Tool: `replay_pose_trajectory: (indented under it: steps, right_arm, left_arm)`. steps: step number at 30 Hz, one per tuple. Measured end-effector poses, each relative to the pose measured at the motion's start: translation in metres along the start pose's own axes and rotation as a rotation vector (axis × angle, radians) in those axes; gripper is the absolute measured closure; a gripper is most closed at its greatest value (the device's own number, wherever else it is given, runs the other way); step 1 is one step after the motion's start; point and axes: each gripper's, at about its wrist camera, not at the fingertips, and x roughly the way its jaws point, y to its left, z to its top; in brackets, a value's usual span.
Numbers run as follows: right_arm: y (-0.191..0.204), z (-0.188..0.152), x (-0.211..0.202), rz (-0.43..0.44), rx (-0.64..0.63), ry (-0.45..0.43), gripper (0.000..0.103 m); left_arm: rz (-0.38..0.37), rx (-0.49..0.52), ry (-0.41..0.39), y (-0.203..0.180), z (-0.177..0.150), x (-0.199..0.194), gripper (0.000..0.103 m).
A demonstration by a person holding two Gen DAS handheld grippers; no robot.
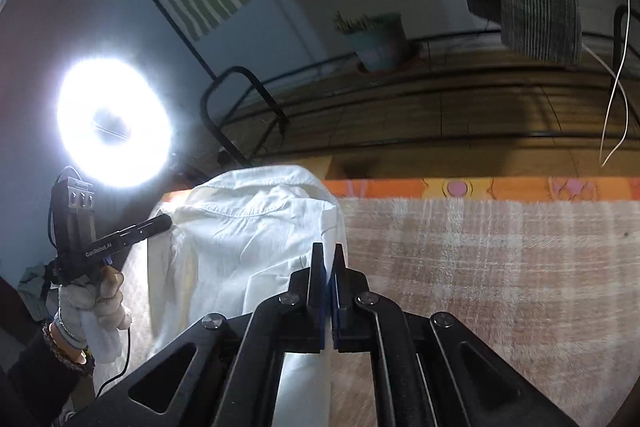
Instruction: Fold small clothes
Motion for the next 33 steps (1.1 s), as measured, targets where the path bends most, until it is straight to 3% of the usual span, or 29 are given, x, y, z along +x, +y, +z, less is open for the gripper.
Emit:
replay_pose_trajectory:
  steps: [7, 15, 26, 33]
  right_arm:
    - [0.039, -0.009, -0.055, -0.005, -0.071, -0.038, 0.103]
    - [0.085, -0.051, -0.107, -0.031, -0.132, -0.031, 0.103]
    - [0.121, -0.137, -0.156, -0.053, -0.193, -0.009, 0.103]
    - [0.13, -0.198, -0.168, -0.084, -0.189, 0.016, 0.103]
  left_arm:
    - [0.012, 0.063, -0.045, -0.032, -0.018, -0.059, 0.103]
    - [0.021, 0.1, -0.079, -0.063, -0.058, -0.124, 0.103]
    - [0.05, 0.137, -0.055, -0.094, -0.153, -0.193, 0.103]
    - [0.094, 0.187, -0.002, -0.112, -0.217, -0.2, 0.103]
